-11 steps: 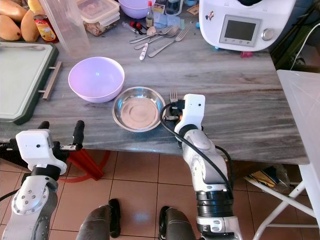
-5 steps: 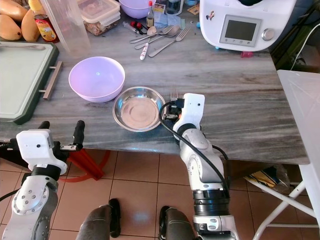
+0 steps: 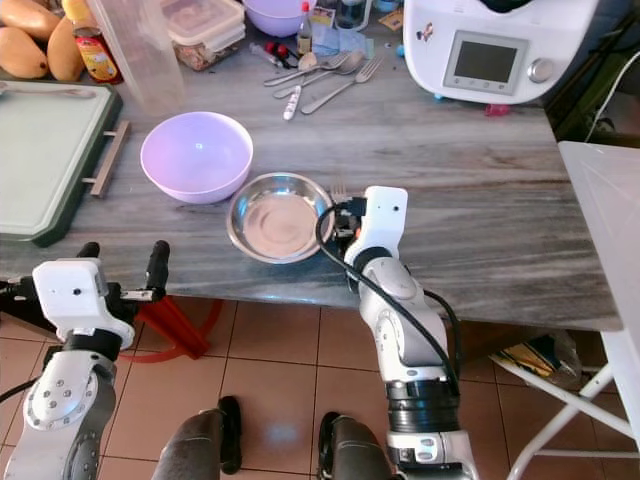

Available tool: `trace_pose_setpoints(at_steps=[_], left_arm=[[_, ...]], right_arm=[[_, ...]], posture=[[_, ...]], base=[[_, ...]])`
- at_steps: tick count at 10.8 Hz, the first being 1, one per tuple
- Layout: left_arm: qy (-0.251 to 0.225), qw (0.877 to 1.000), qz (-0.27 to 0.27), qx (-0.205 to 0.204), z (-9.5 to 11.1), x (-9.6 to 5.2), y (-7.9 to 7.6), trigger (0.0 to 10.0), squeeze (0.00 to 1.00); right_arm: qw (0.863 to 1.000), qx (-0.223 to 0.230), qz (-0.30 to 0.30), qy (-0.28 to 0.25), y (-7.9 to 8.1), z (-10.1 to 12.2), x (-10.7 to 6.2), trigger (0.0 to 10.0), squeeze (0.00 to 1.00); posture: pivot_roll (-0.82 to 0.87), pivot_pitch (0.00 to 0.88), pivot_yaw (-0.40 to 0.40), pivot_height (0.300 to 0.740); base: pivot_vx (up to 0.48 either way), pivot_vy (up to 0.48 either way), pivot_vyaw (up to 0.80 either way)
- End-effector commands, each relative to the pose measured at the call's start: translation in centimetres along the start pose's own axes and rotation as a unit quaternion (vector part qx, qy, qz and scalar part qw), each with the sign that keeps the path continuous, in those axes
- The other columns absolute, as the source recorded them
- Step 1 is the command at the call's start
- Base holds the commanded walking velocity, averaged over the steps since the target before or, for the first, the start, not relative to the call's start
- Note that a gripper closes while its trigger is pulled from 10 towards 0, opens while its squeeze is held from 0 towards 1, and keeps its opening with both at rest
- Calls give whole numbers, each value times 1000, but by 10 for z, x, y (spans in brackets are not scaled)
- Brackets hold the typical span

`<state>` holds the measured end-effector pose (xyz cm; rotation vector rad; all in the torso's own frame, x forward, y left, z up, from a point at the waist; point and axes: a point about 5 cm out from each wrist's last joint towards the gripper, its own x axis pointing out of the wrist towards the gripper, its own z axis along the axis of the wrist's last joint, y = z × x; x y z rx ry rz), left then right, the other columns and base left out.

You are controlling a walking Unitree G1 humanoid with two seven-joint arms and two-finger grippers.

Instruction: Setting the table

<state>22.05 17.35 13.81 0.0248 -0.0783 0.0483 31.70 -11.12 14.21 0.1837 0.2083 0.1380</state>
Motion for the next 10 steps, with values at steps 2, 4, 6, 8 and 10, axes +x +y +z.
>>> trace_pose_setpoints(at_steps=[2, 4, 6, 8, 10], left_arm=[[7, 1000, 0, 4, -2, -1, 0, 10000, 0], [7, 1000, 0, 3, -2, 0, 0, 10000, 0], [6, 1000, 0, 3, -2, 1, 0, 10000, 0], [5, 1000, 0, 3, -2, 1, 0, 10000, 0], [3, 1000, 1, 3, -1, 2, 0, 10000, 0]], right_arm=[[996, -10, -50, 73, -23, -31, -7, 10000, 1000], [993, -19, -74, 93, -31, -39, -13, 10000, 1000], [991, -28, -86, 99, -36, -41, -14, 10000, 1000], [988, -38, -102, 106, -42, -42, -16, 10000, 1000], [991, -15, -111, 73, -43, -35, -17, 10000, 1000]], posture=[[19, 253, -42, 740], [19, 252, -43, 740], [19, 250, -44, 740], [20, 249, -44, 740], [21, 245, -45, 740]], base=[[0, 0, 0], [0, 0, 0], [0, 0, 0], [0, 0, 0], [0, 0, 0]])
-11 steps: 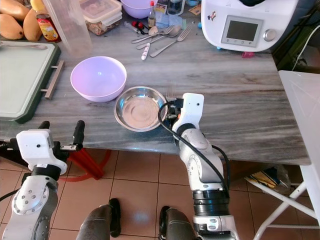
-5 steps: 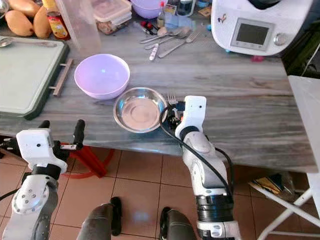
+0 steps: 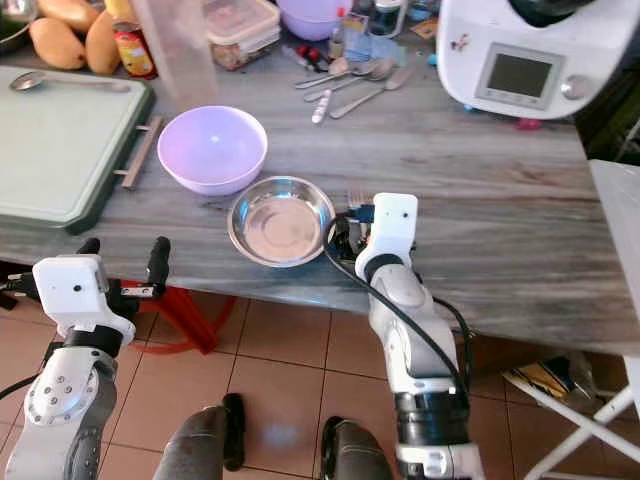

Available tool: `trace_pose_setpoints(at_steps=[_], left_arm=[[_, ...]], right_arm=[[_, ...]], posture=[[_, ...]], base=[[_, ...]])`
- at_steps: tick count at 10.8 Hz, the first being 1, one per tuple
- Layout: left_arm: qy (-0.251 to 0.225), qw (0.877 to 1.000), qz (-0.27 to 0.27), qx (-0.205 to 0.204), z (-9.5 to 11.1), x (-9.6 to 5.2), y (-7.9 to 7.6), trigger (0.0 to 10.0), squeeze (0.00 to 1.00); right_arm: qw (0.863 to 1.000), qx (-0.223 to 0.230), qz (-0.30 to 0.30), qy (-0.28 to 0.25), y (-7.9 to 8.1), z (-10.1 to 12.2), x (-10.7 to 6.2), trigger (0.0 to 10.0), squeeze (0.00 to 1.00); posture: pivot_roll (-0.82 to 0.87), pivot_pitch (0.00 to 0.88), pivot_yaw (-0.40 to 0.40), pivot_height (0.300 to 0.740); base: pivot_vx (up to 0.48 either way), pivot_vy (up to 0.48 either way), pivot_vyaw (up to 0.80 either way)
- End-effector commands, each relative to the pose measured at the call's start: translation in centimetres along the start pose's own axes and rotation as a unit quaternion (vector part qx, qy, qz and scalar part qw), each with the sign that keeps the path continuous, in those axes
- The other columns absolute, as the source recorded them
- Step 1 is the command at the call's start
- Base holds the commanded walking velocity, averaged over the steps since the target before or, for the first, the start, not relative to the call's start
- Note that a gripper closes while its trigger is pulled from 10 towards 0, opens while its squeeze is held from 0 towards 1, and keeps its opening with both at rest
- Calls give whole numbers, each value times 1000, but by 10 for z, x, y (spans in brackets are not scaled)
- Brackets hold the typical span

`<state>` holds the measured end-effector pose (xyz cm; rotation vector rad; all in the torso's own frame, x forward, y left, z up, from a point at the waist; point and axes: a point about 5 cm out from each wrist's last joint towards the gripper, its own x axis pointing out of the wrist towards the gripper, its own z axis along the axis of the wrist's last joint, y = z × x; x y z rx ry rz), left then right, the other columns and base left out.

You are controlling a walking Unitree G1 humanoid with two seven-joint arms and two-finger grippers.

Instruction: Setting the table

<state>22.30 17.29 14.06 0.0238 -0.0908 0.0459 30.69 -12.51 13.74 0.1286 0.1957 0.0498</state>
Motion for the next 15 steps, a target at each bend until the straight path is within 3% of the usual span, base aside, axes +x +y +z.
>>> trace_pose_setpoints(at_steps=[1, 2, 6, 9, 11, 13, 15], left_arm=[[8, 1000, 4, 3, -3, -1, 1, 10000, 0], [8, 1000, 4, 2, -4, -1, 1, 10000, 0], [2, 1000, 4, 6, -2, 0, 2, 10000, 0], [0, 1000, 3, 6, -2, 1, 0, 10000, 0], [-2, 1000, 3, 7, -1, 1, 2, 10000, 0], [-1, 1000, 5, 7, -1, 0, 3, 10000, 0], [3, 1000, 0, 6, -2, -1, 1, 10000, 0]], right_arm=[[998, 22, -64, 15, -30, -17, -6, 10000, 298], [998, 30, -47, -31, -26, -8, -7, 10000, 0], [994, 23, -38, -102, -20, 7, -6, 10000, 0], [989, -22, -16, -142, -15, 17, -5, 10000, 0], [988, -70, -79, -111, -37, 13, -10, 10000, 0], [981, -111, -128, -95, -63, 1, -30, 10000, 0], [982, -99, -151, -56, -73, -11, -35, 10000, 0]], posture=[[20, 244, -43, 740], [18, 244, -42, 740], [25, 236, -41, 740], [22, 231, -40, 740], [23, 232, -45, 740], [18, 241, -45, 740], [12, 250, -35, 740]], base=[[0, 0, 0], [0, 0, 0], [0, 0, 0], [0, 0, 0], [0, 0, 0], [0, 0, 0], [0, 0, 0]])
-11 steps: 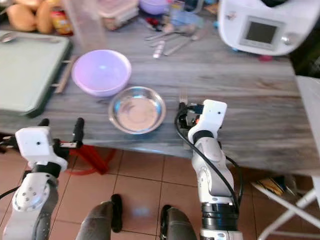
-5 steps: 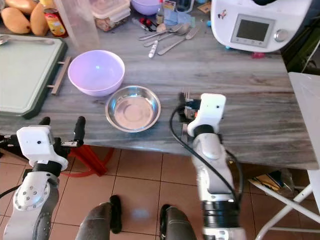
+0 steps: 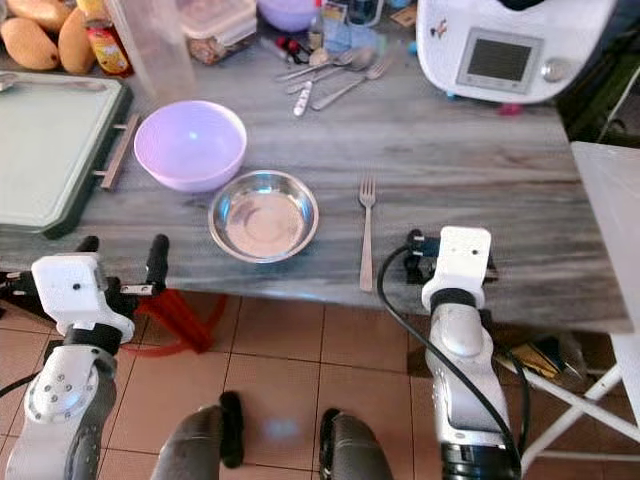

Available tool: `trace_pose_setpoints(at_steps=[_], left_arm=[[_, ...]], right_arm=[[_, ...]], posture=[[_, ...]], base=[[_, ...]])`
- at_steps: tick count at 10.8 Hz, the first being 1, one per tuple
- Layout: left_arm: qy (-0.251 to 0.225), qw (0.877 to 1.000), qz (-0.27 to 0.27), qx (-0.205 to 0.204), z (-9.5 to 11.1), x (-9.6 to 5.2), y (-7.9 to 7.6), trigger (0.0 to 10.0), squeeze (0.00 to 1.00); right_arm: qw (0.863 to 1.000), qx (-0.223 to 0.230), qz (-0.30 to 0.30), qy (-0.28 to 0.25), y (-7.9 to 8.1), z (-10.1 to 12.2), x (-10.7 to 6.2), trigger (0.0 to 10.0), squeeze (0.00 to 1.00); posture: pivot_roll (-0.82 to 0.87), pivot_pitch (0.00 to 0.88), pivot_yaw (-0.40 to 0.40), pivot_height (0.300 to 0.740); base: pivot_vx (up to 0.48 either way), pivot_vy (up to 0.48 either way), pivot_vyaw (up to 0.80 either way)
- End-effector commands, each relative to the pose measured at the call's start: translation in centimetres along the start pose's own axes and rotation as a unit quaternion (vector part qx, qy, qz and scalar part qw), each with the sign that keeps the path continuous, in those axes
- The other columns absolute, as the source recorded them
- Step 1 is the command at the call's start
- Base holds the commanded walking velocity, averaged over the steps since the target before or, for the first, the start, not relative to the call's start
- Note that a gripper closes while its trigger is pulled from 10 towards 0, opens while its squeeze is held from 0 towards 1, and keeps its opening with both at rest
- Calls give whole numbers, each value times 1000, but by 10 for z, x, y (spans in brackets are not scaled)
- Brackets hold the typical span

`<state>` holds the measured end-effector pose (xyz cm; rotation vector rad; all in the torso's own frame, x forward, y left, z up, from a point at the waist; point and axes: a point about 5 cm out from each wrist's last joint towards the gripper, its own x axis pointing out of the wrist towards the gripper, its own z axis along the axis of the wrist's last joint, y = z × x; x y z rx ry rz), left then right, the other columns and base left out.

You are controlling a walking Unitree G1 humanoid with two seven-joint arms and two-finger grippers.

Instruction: Setting the table

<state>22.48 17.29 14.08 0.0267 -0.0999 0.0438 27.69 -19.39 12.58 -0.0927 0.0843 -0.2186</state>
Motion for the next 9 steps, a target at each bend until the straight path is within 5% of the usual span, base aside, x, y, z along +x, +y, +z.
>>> trace_pose_setpoints(at_steps=[1, 5, 9], left_arm=[[8, 1000, -2, 5, -2, -2, 1, 10000, 0], [14, 1000, -1, 6, -2, -6, 1, 10000, 0], [16, 1000, -1, 7, -2, -6, 0, 10000, 0]], right_arm=[[1000, 9, -7, 22, -2, -5, 0, 10000, 0], [998, 8, 35, 60, 10, -7, 21, 10000, 0], [987, 14, 117, 108, 38, -15, 17, 10000, 0]], posture=[[14, 257, -29, 740], [25, 274, -32, 740], [22, 277, -33, 740]], base=[[0, 0, 0], [0, 0, 0], [0, 0, 0]])
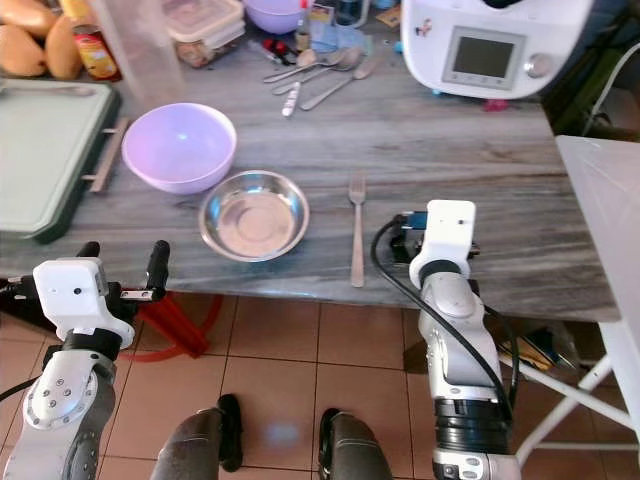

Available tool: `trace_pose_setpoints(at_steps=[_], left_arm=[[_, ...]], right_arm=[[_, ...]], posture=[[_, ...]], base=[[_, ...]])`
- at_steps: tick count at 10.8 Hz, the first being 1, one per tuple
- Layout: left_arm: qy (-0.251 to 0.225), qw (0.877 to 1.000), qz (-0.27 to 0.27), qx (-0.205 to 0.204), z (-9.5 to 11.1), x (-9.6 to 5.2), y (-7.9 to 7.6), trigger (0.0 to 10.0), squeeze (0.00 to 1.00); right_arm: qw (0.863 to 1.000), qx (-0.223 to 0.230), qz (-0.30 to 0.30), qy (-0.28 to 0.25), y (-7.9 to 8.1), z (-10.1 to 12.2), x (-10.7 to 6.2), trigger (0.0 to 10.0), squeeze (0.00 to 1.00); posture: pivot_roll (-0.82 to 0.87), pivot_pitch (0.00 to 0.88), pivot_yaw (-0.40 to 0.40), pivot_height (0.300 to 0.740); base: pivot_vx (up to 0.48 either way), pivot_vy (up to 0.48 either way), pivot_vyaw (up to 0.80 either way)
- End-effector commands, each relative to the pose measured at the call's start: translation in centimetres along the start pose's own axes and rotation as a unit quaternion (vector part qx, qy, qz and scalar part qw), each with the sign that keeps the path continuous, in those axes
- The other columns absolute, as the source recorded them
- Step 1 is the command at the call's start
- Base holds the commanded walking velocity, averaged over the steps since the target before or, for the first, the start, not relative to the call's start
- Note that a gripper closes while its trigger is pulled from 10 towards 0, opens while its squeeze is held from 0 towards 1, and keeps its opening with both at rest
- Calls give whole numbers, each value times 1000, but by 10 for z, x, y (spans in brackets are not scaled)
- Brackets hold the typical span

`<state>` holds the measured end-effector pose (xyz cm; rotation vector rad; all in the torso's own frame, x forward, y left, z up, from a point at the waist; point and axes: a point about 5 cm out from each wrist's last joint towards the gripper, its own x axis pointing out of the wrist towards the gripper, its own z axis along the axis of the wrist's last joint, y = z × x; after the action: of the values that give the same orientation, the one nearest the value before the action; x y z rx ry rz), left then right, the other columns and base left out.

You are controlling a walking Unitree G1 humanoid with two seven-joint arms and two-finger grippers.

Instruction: Setting the table

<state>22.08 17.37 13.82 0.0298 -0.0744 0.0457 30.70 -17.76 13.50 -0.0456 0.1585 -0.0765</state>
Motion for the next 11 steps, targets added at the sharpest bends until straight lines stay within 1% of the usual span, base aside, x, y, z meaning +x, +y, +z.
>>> trace_pose_setpoints(at_steps=[1, 2, 4, 6, 9, 11], left_arm=[[3, 1000, -2, 4, 0, -1, -1, 10000, 0], [4, 1000, -3, 3, 0, -1, -2, 10000, 0], [5, 1000, -6, 2, -1, -1, -2, 10000, 0], [18, 1000, -16, -5, -7, -6, -1, 10000, 0], [15, 1000, -20, -6, -7, -5, -3, 10000, 0], [15, 1000, -23, -8, -7, -5, -4, 10000, 0]], right_arm=[[996, -4, 52, 72, 18, -29, -4, 10000, 0], [995, -15, 66, 67, 22, -27, -2, 10000, 0], [995, -12, 76, 63, 27, -22, 1, 10000, 0], [993, -8, 94, 64, 34, -21, 2, 10000, 0], [991, -1, 121, 65, 44, -19, 5, 10000, 0], [987, 11, 148, 54, 57, -14, 6, 10000, 0]], posture=[[20, 277, -34, 740], [17, 277, -34, 740], [19, 275, -35, 740], [19, 274, -37, 740], [20, 274, -38, 740], [18, 275, -37, 740]], base=[[0, 0, 0], [0, 0, 0], [0, 0, 0], [0, 0, 0], [0, 0, 0], [0, 0, 0]])
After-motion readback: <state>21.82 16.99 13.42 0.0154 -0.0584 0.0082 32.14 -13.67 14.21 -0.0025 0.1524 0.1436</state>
